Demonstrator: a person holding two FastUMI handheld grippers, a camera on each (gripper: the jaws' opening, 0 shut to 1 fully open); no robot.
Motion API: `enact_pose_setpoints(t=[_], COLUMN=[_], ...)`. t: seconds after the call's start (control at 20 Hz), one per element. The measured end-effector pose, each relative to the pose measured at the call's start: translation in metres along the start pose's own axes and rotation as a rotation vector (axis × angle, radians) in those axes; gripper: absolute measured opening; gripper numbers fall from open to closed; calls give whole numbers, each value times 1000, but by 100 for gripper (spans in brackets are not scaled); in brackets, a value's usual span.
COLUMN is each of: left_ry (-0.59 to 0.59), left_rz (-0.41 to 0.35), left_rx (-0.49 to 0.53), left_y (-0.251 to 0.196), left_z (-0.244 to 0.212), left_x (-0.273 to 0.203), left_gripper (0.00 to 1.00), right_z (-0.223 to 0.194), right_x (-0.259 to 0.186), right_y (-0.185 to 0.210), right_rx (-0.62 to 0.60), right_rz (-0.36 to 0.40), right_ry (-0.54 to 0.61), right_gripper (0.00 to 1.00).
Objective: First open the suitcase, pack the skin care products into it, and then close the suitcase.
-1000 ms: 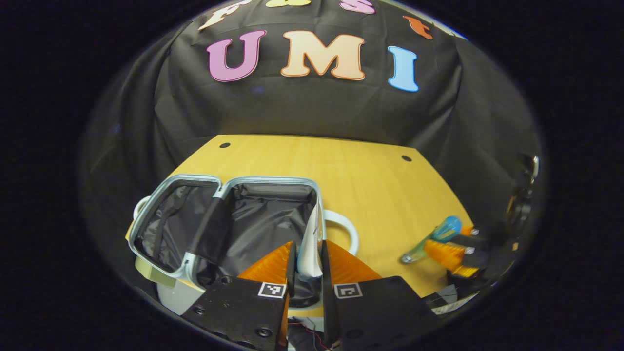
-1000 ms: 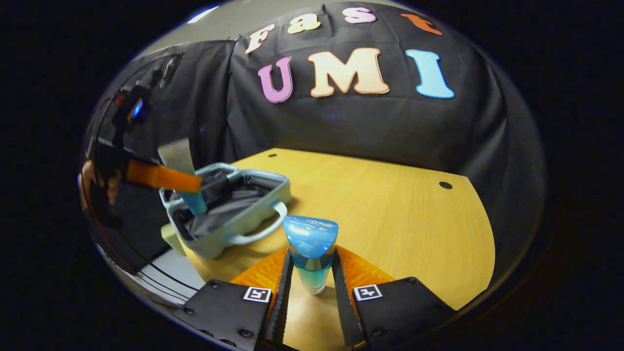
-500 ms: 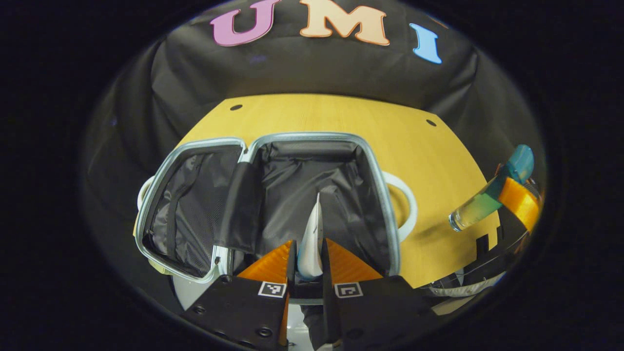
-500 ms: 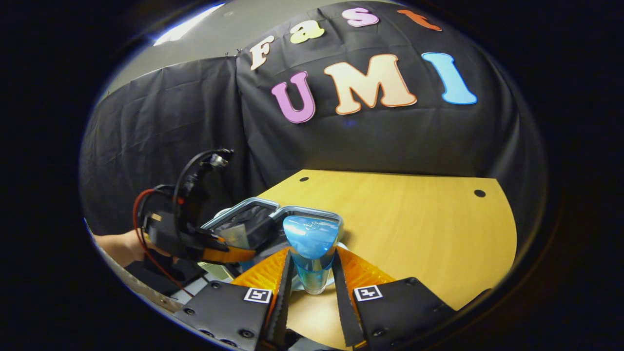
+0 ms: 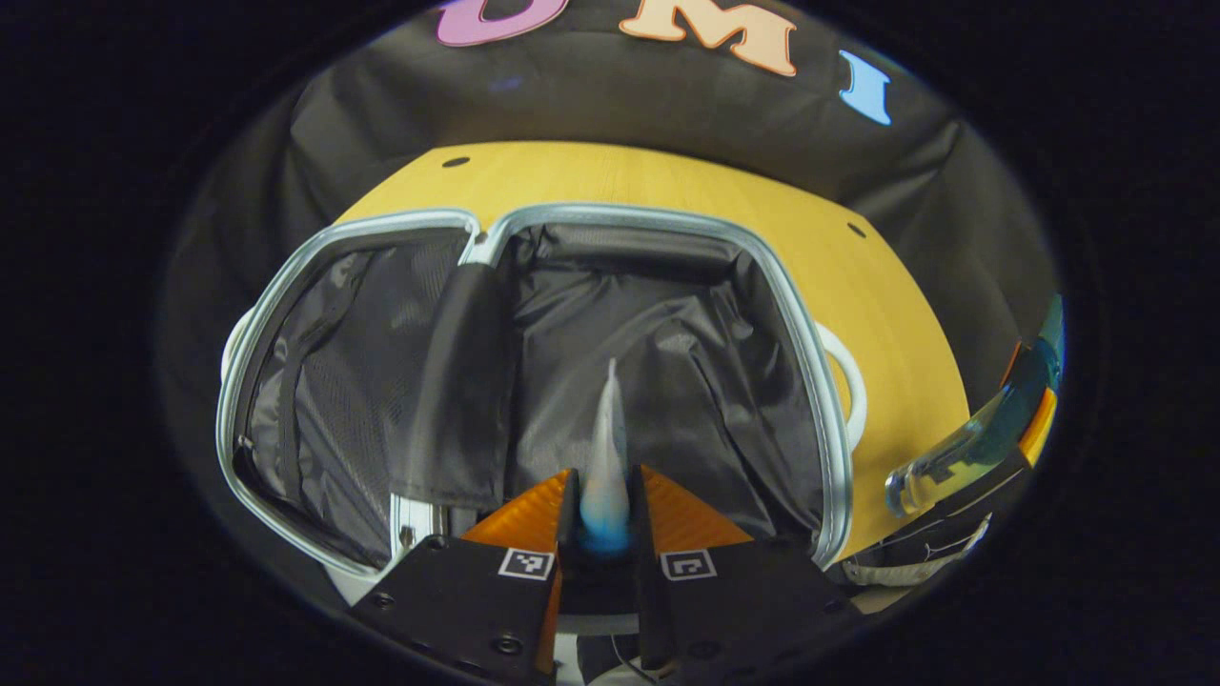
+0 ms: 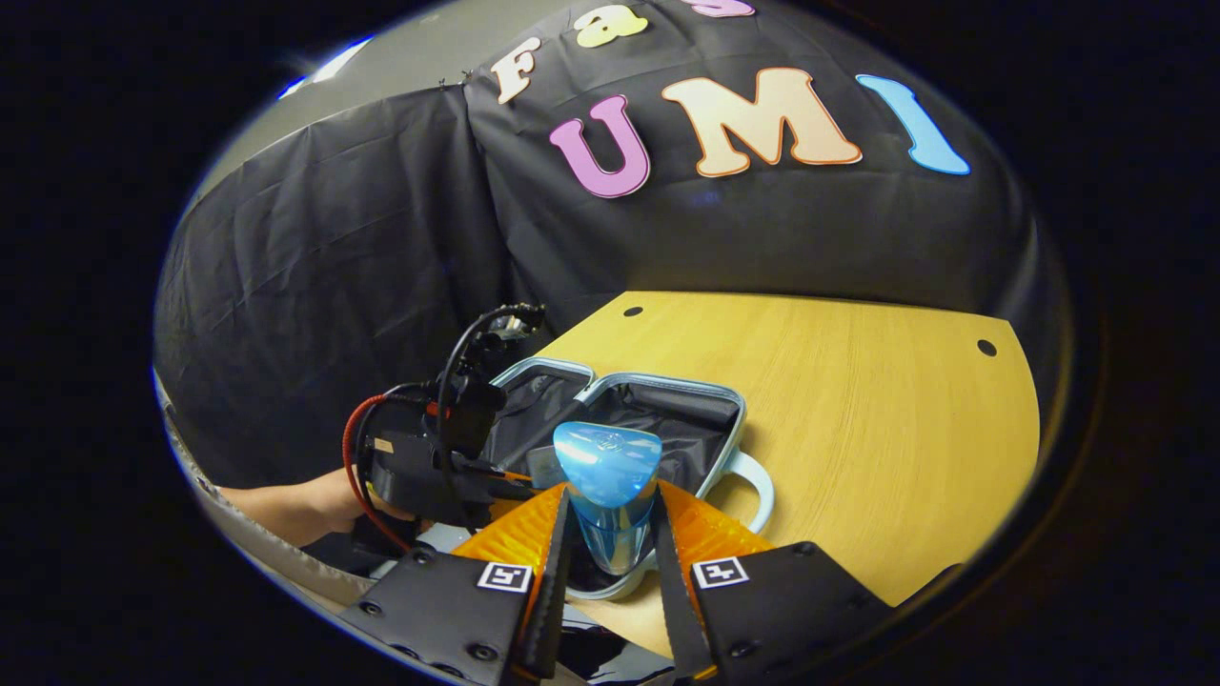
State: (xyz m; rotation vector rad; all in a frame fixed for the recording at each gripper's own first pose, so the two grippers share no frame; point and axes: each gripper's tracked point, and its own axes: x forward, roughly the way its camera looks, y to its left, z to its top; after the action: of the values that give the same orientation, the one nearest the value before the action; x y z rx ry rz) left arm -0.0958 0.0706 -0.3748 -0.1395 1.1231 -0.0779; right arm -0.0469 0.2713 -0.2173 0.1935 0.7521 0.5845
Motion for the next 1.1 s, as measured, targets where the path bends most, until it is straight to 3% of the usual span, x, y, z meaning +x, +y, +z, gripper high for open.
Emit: enact_pose_setpoints(t=[0.1,0.25,0.55,0.9,1.05,1.1], left_ry=[-22,-94,-242,-271,-274,-276], left_rz=[-15,-59,-117,-72,-36,-23], left_rx=[-15,-10,-12,-63,-76,-81], left_y=[0,-5,7,69,104,116], left_z=[7,26,72,85,86,87], left_x=[1,-8,-37,-51,-55,-57], left_gripper=[36,99,95,95,95,95], right_z=[-1,-10,-48,-90,-80,-73], right_x=[7,21,51,80,95,98], right_y=[4,10,6,2,2,4], right_rx=[6,18,63,77,102,102], right_rz=[-4,-9,-35,-98,-132,-133], right_ry=[11,42,157,289,261,250], right_gripper=[46,46,44,44,43,47])
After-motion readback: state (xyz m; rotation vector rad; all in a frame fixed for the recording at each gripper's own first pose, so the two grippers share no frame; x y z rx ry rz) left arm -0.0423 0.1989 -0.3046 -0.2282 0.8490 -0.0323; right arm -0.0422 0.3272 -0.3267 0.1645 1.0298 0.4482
